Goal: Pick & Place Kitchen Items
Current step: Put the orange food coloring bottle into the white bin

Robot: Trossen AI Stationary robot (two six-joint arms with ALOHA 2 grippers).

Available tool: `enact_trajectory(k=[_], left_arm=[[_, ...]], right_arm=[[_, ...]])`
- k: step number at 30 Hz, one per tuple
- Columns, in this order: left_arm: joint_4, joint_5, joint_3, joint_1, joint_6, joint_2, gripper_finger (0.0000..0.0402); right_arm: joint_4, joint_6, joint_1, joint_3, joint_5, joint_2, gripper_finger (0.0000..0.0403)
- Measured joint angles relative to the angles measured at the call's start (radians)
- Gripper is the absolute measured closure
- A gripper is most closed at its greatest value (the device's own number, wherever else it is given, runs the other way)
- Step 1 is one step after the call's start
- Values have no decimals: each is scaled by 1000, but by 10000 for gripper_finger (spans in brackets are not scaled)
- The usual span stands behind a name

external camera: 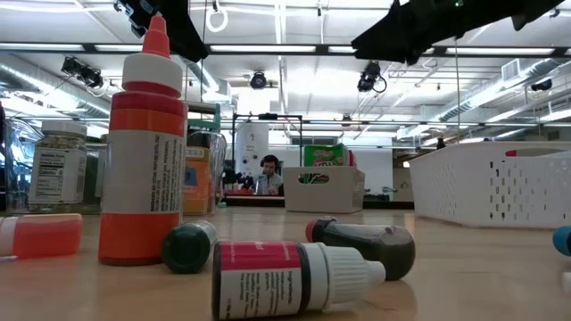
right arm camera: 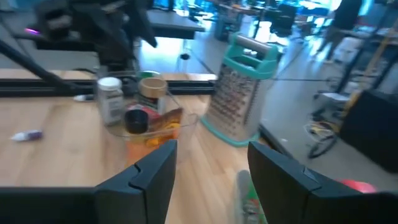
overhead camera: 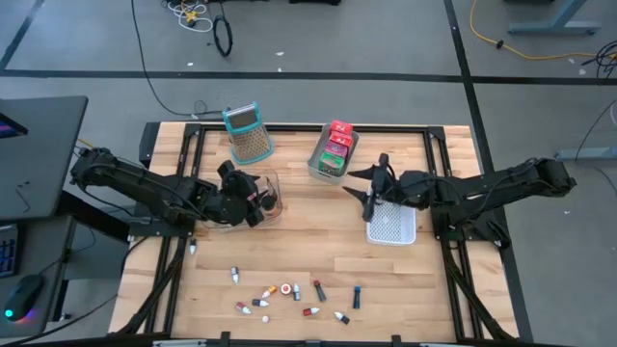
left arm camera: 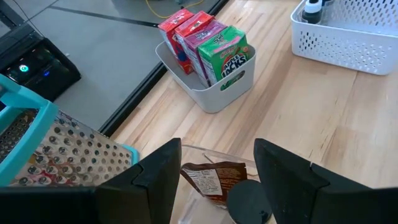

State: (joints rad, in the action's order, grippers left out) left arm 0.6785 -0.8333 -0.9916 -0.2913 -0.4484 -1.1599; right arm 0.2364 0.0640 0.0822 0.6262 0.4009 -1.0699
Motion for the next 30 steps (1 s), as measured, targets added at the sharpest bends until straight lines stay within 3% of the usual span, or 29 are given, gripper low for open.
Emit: enact_trajectory(k=[8, 14, 24, 30], left_arm=[[0, 0, 0, 0, 0, 0, 191], [0, 0, 0, 0, 0, 0, 191], [0, 0, 0, 0, 0, 0, 191], [0, 0, 0, 0, 0, 0, 191]], right_arm=[[10, -101, 0, 0, -124, -23, 195], [79, -160, 0, 0, -286, -109, 195], [462, -124, 12, 0, -616, -339, 195], [778, -154, 78, 1, -653, -509, 195]])
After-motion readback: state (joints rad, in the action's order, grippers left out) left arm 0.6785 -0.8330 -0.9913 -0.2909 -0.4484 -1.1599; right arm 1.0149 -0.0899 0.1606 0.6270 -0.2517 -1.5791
